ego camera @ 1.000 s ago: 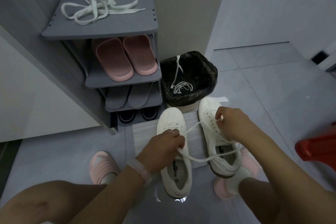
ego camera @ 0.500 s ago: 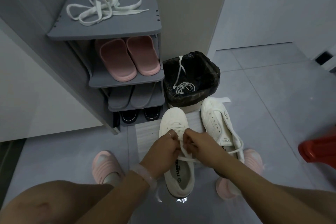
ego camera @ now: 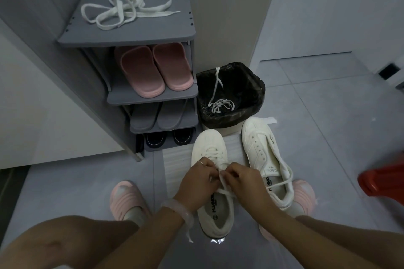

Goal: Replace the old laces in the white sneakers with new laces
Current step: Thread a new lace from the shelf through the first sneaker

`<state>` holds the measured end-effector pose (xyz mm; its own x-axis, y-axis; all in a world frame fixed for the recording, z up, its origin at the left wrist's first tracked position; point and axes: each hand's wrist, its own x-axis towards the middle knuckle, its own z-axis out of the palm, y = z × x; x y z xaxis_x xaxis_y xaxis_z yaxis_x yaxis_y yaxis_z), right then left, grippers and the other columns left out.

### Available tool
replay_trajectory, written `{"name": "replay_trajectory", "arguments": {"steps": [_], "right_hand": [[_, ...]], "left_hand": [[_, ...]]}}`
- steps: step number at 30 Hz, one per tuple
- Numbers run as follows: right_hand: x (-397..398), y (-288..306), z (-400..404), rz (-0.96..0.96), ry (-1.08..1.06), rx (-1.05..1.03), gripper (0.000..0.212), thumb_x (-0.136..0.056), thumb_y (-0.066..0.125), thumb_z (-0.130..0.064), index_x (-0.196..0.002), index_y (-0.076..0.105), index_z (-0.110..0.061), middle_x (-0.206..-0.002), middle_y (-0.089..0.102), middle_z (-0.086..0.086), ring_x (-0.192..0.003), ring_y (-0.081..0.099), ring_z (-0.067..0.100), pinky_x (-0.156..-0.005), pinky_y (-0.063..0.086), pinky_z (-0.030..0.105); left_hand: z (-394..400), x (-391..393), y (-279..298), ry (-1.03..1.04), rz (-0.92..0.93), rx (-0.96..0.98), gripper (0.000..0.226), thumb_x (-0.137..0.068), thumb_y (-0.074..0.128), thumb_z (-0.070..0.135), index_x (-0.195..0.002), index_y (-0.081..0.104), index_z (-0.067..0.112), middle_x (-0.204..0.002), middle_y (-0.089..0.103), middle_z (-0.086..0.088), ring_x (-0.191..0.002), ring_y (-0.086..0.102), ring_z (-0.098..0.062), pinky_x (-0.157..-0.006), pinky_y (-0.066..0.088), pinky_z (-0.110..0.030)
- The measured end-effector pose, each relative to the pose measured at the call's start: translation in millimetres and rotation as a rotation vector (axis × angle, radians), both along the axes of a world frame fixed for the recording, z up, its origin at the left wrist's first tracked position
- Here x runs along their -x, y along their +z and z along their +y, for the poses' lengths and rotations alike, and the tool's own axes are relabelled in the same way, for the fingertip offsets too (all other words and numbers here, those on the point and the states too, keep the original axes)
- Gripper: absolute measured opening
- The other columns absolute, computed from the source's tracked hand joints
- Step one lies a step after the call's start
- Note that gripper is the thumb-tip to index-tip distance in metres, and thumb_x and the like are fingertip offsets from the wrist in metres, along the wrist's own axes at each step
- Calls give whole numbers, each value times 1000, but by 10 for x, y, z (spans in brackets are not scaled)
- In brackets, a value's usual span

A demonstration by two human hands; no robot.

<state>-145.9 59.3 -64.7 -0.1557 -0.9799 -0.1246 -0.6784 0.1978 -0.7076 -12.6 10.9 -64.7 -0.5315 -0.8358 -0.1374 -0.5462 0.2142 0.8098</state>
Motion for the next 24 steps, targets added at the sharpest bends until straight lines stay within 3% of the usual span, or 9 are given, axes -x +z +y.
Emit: {"name": "replay_trajectory", "arguments": {"steps": [2,6,9,11,15,18,20,22,24], "right_hand": [[55,43,-8,-47,34,-45,7,-89,56,-9,-84,60,-12,-62,55,-4,-55,52,5,-55,40,21],[140,124,-43,-28,170,-117,22,-89,45,1,-104,48,-15,-73,58,-4,-64,54,2,-58,40,11],[81,119,-77,163,321,-92,20,-93,42,-8,-113,44,-11,-80,54,4,-67,48,17,-60,37,25],[56,135,-94,242,358,-77,22,-95,39,-15,-115,46,-10,-83,50,6,-71,44,19,-62,33,28],[116,144,-102,268,406,-12,55,-79,25,-46,-113,57,-15,-103,53,4,-91,45,16,-74,40,26],[184,115,-126,320,369,-13,47,-78,44,-53,-107,63,-21,-114,53,-2,-108,45,18,-85,35,28],[187,127,-140,311,333,-9,32,-81,61,-42,-107,64,-23,-121,50,-4,-117,41,17,-89,31,29],[166,143,-153,307,325,-40,30,-82,64,-38,-110,63,-26,-126,45,-8,-122,35,14,-93,28,28],[134,135,-163,298,330,-101,30,-83,63,-37,-111,63,-28,-128,42,-9,-122,32,12,-97,27,29]], "left_hand": [[-9,-1,-11,-7,-2,9,15,-83,63,13,-92,73,8,-86,41,18,-74,44,6,-65,32,-3],[-31,0,-33,-1,-10,14,15,-81,63,10,-91,73,6,-88,42,16,-74,42,5,-65,32,-3],[-21,1,-38,10,-22,27,15,-84,61,11,-92,73,6,-93,45,10,-79,45,-3,-64,32,-3],[-18,0,-49,10,-46,48,14,-85,59,10,-90,71,4,-95,45,8,-81,45,-5,-64,32,-3],[-33,1,-83,-39,-84,69,12,-87,56,7,-86,66,1,-96,43,6,-85,46,-9,-66,30,-8],[-113,-25,-1,-28,-71,79,13,-86,54,6,-83,66,2,-96,45,6,-81,47,-5,-70,34,-8],[-228,-40,250,158,106,-38,17,-88,50,6,-76,62,8,-87,53,7,-83,52,-5,-75,39,-14],[-379,-98,655,419,567,-396,27,-95,42,5,-72,54,13,-75,65,4,-82,64,-16,-79,52,-27],[-529,-280,1040,469,1001,-592,30,-98,30,8,-74,46,12,-61,63,1,-60,65,-13,-66,58,-28]]}}
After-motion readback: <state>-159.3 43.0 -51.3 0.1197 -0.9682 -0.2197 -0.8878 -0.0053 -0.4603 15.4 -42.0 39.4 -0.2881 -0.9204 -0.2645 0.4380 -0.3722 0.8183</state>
